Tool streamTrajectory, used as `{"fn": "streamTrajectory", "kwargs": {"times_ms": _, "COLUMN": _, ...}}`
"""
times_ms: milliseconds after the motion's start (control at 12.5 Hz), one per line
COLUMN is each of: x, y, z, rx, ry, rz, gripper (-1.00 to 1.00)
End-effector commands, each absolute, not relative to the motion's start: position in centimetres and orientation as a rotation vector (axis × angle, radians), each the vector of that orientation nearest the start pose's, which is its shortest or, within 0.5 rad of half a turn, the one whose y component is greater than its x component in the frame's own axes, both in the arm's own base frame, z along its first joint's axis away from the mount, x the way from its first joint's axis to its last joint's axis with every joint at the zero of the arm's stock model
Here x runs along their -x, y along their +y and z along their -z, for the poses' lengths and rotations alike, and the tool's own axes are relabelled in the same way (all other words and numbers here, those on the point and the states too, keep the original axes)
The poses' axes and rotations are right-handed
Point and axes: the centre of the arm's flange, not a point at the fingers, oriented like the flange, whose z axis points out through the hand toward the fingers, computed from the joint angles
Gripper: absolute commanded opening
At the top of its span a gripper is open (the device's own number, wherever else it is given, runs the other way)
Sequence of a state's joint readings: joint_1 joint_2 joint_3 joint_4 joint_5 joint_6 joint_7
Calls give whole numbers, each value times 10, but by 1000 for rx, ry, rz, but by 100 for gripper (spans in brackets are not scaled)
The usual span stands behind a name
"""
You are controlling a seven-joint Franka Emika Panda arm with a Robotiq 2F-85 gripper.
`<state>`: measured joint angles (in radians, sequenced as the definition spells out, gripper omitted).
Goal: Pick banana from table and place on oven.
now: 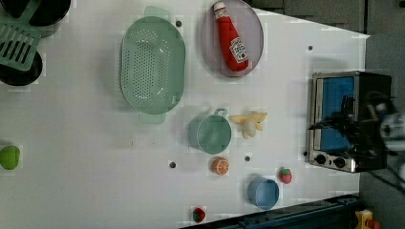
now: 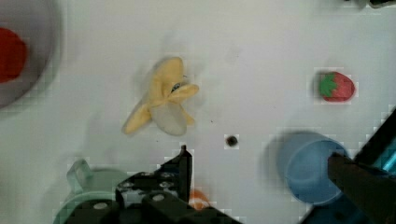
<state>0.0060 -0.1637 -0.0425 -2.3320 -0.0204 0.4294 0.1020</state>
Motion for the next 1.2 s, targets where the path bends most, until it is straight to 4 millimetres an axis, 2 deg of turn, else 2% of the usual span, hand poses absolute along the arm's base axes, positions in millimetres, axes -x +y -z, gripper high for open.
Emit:
{"fn": "streamTrajectory", "kwargs": {"times_ms": 80, "x": -477, "y": -3, "z": -377, "rx": 2863, "ry": 1383, "rz": -55, "gripper": 100}}
{"fn": "streamTrajectory", "kwargs": {"times_ms": 320, "x": -473, "y": 7, "z": -303, "rx": 2882, "ry": 1352, "rz": -74, "gripper": 100}}
{"fn": "streamTrajectory", "kwargs": {"times_ms": 640, "x": -473, "y": 21, "z": -231, "rx": 2900, "ry": 1310, "rz": -98, "gripper": 100}}
{"fn": "streamTrajectory", "kwargs": {"times_ms": 960, "x": -467, "y": 37, "z": -178, "rx": 2918, "ry": 1264, "rz": -141, "gripper": 100}}
{"fn": "streamTrajectory", "kwargs": {"times_ms": 1120, "x": -464, "y": 42, "z": -163, "rx": 2918, "ry": 1248, "rz": -143, "gripper": 100}}
{"fn": "streamTrajectory", "kwargs": {"times_ms": 1200, "x": -466, "y": 44, "z": -161, "rx": 2912, "ry": 1241, "rz": -121, "gripper": 68}}
